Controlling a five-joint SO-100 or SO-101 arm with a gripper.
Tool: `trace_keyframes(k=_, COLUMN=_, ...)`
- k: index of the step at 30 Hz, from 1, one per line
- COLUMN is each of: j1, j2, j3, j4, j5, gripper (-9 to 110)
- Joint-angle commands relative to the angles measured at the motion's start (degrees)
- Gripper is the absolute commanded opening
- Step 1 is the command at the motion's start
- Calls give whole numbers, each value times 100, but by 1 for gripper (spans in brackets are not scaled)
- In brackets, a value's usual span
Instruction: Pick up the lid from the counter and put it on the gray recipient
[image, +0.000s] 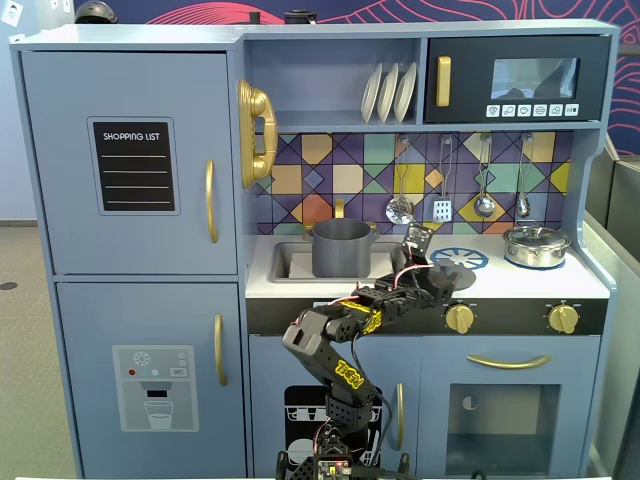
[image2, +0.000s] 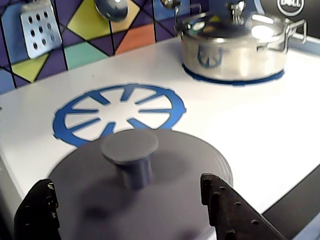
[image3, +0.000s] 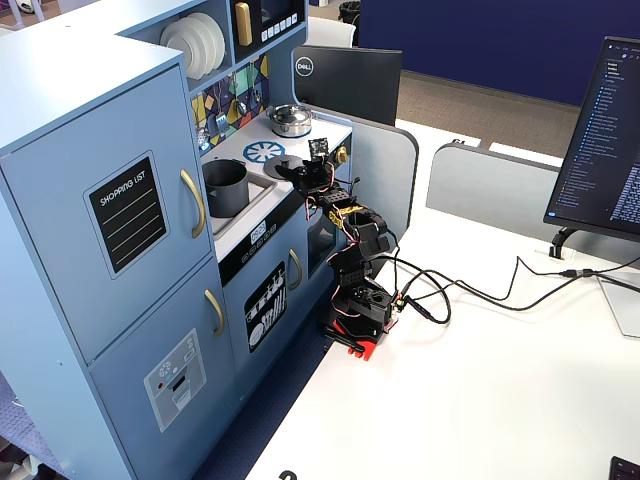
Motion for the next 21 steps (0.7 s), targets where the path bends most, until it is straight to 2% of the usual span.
trace_keyframes(k=1, j1=18, j2=-176, j3=-457, j4=-308, j5=-35, gripper=30)
trace_keyframes(k=21, j1=-88, j2=-1547, j3=-1327, j4=-791, j5=-44, gripper=27)
